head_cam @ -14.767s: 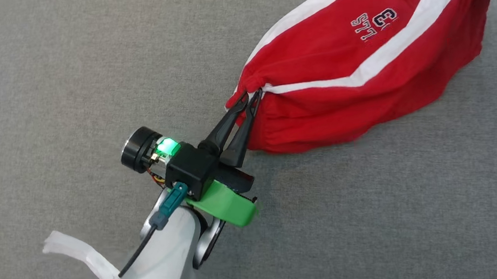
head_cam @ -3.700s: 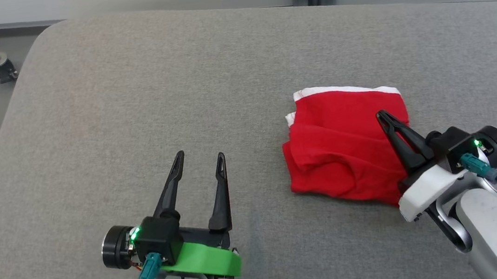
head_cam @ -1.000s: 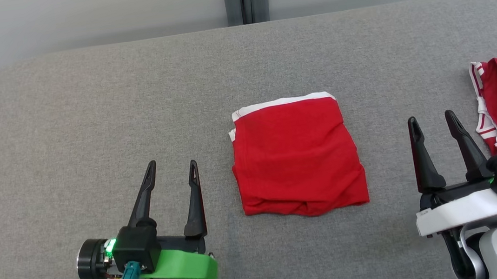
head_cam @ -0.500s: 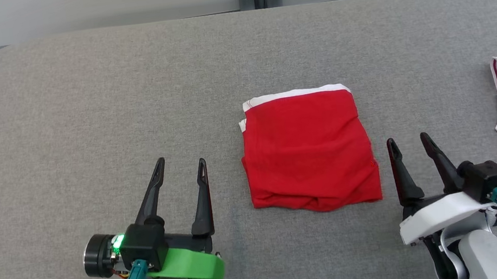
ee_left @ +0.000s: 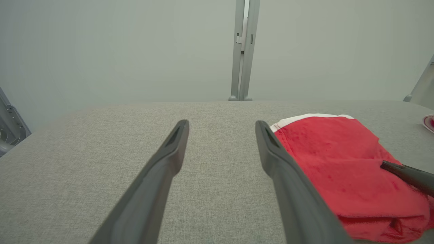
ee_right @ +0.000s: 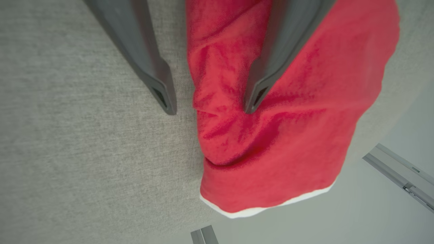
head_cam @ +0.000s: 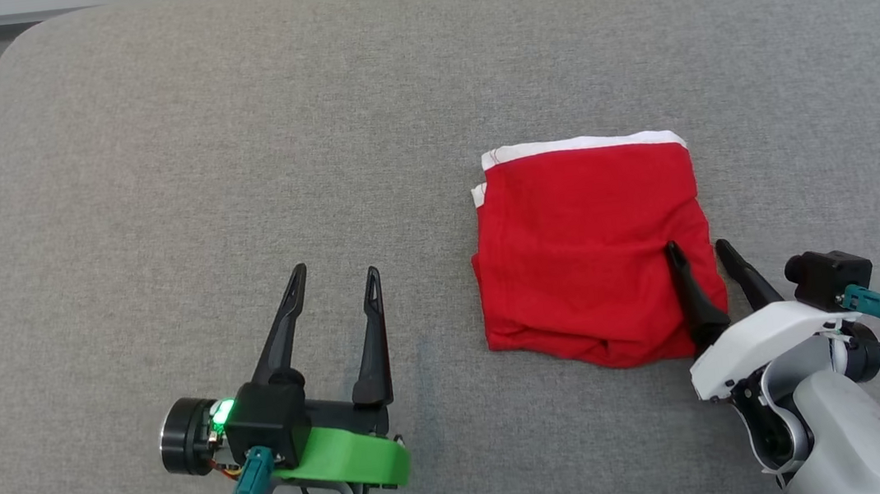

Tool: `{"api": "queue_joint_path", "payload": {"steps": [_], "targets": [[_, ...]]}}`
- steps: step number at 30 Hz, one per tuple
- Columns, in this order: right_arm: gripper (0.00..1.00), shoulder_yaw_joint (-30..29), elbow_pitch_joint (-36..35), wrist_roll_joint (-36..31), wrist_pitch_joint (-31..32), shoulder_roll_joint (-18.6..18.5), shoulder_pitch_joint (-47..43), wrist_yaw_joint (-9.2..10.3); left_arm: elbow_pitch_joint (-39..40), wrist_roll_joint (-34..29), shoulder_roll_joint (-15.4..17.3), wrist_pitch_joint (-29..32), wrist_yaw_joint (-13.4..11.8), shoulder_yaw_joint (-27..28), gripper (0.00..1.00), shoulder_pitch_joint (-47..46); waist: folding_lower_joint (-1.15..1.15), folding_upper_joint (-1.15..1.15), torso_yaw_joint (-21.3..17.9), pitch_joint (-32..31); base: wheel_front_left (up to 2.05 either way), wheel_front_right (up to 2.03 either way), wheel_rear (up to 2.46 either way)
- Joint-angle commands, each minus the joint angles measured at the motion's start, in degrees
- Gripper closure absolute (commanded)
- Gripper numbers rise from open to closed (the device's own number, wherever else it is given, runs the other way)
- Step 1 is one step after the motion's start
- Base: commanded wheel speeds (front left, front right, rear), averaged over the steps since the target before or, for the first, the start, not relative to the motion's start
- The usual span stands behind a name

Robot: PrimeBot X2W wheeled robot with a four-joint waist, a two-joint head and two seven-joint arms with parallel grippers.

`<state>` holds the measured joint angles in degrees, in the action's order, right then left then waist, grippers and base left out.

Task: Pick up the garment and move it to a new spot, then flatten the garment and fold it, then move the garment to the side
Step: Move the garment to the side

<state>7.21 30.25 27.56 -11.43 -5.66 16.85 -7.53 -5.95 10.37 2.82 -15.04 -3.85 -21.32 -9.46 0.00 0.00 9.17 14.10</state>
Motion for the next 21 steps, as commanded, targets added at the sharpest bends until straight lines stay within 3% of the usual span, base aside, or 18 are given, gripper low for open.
{"api": "queue_joint_path", "payload": {"steps": [1,9,11,21], "targets": [[0.00,0.72,0.85,0.94,0.01,-0.38,0.98,0.11,-0.15,-0.02,0.17,-0.16,-0.33,-0.20,0.00,-0.96,0.00,0.00,1.07,0.81,0.00,0.00,0.00],[0.00,5.45,4.97,3.28,-0.10,-1.84,3.01,0.06,0.01,0.05,0.17,-0.17,-1.05,-0.64,0.00,-1.28,0.00,0.00,1.46,1.27,0.00,0.00,0.00],[1.00,6.51,5.90,2.93,-0.44,-2.29,3.48,0.06,0.04,-0.17,0.17,-0.17,-1.11,-0.45,0.00,-1.22,0.00,0.00,1.17,1.15,0.00,0.00,0.00],[1.00,10.02,5.71,-7.59,-3.57,-6.29,6.52,0.11,0.12,-1.41,0.17,-0.17,-0.22,0.04,0.00,-0.69,0.00,0.00,-2.60,-0.50,0.00,0.00,0.00]]}}
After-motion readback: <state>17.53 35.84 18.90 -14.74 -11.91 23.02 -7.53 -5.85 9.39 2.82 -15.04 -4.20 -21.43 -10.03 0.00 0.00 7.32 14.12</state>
